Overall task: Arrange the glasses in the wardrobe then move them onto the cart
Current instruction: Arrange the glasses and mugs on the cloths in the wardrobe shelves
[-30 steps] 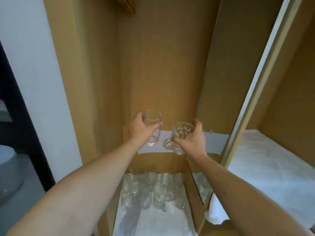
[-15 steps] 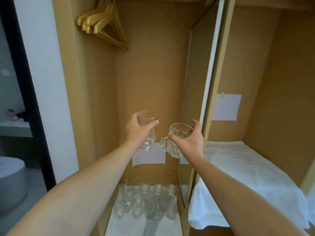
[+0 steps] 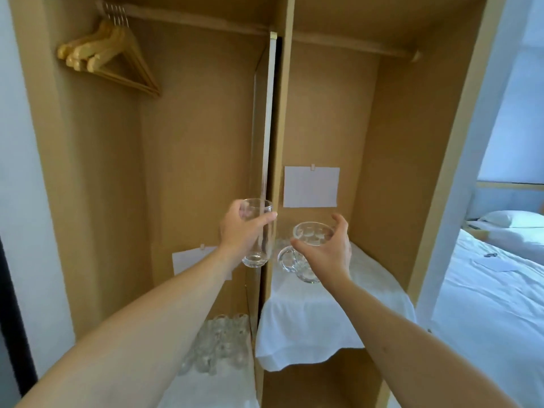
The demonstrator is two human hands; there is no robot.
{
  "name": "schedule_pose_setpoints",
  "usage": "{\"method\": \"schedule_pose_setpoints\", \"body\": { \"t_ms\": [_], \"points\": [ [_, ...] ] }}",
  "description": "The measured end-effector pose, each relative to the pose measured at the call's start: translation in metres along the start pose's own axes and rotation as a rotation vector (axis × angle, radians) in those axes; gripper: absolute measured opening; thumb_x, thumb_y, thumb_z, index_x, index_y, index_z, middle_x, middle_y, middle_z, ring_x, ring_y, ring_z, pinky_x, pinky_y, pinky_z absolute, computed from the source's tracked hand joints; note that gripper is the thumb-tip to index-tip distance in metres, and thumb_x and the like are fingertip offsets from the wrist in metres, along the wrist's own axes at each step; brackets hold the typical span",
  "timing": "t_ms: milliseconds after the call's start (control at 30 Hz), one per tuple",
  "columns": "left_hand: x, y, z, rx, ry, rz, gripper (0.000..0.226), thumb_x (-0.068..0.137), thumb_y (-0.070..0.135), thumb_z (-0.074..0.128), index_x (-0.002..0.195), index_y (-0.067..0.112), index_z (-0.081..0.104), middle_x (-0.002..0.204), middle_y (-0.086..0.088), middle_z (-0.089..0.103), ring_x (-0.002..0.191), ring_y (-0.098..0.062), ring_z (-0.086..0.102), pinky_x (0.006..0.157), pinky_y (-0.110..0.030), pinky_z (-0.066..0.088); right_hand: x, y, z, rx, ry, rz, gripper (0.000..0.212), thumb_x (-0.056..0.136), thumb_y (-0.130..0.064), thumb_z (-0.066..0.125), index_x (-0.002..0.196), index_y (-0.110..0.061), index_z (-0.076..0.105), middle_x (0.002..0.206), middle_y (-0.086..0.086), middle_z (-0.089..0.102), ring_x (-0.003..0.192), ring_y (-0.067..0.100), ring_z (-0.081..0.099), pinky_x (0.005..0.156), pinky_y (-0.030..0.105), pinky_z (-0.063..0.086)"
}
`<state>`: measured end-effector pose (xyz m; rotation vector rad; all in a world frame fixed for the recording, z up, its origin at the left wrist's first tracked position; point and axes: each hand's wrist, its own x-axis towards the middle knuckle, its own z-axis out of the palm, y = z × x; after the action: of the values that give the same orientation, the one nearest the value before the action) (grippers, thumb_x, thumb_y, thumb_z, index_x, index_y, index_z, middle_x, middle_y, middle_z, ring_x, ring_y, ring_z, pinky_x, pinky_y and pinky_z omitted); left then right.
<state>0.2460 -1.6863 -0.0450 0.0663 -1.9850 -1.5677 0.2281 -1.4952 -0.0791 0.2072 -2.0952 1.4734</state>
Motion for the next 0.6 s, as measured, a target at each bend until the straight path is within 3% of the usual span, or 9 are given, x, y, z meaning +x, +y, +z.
{"method": "schedule_pose_setpoints", "body": {
  "t_ms": [67, 167, 300, 433, 500, 600],
  "points": [
    [-0.007, 0.008, 0.021, -0.021, -0.046, -0.007, 0.054, 0.072, 0.052, 0.085, 0.112, 0.03, 0.056, 0.11, 0.01, 0.063, 0.104, -0.011, 0.06, 0.078, -0.028, 0.046, 0.001, 0.007, -0.023, -0.019, 0.023, -0.003, 0.109, 0.056, -0.051, 0.091, 0.144, -0.038, 0.029, 0.128, -0.007, 0.054, 0.121, 0.017, 0.051, 0.106, 0.046, 0.045],
    [-0.016, 0.016, 0.054, -0.034, -0.105, -0.029, 0.065, 0.073, 0.05, 0.085, 0.124, 0.024, 0.056, 0.12, 0.003, 0.063, 0.11, -0.018, 0.061, 0.091, -0.036, 0.052, 0.004, 0.022, -0.055, -0.05, 0.065, 0.006, 0.11, 0.055, -0.052, 0.091, 0.144, -0.037, 0.03, 0.128, -0.008, 0.054, 0.121, 0.017, 0.051, 0.107, 0.044, 0.044],
    [-0.022, 0.017, 0.094, -0.046, -0.139, -0.033, 0.078, 0.07, 0.053, 0.087, 0.134, 0.024, 0.055, 0.122, 0.01, 0.061, 0.112, -0.012, 0.058, 0.093, -0.032, 0.049, 0.01, 0.043, -0.084, -0.081, 0.104, 0.038, 0.109, 0.054, -0.054, 0.091, 0.143, -0.037, 0.031, 0.129, -0.007, 0.056, 0.124, 0.017, 0.051, 0.102, 0.035, 0.041],
    [-0.018, 0.011, 0.136, -0.088, -0.207, -0.056, 0.071, 0.065, 0.052, 0.089, 0.123, 0.027, 0.057, 0.117, 0.01, 0.062, 0.111, -0.013, 0.06, 0.097, -0.04, 0.052, 0.02, 0.066, -0.106, -0.126, 0.146, 0.063, 0.106, 0.052, -0.059, 0.091, 0.138, -0.043, 0.031, 0.127, -0.008, 0.055, 0.119, 0.015, 0.051, 0.093, 0.03, 0.037],
    [-0.014, 0.008, 0.157, -0.101, -0.234, -0.067, 0.067, 0.059, 0.055, 0.087, 0.113, 0.032, 0.055, 0.114, 0.01, 0.062, 0.111, -0.014, 0.06, 0.1, -0.045, 0.051, 0.027, 0.079, -0.114, -0.145, 0.176, 0.084, 0.107, 0.05, -0.061, 0.09, 0.137, -0.045, 0.031, 0.126, -0.008, 0.055, 0.117, 0.015, 0.051, 0.093, 0.03, 0.038],
    [-0.005, -0.001, 0.188, -0.094, -0.261, -0.087, 0.073, 0.053, 0.061, 0.084, 0.113, 0.033, 0.055, 0.115, 0.01, 0.063, 0.112, -0.015, 0.06, 0.101, -0.047, 0.05, 0.043, 0.101, -0.122, -0.167, 0.207, 0.109, 0.108, 0.047, -0.063, 0.088, 0.138, -0.043, 0.034, 0.125, -0.007, 0.056, 0.117, 0.016, 0.051, 0.099, 0.036, 0.045]
  ]
}}
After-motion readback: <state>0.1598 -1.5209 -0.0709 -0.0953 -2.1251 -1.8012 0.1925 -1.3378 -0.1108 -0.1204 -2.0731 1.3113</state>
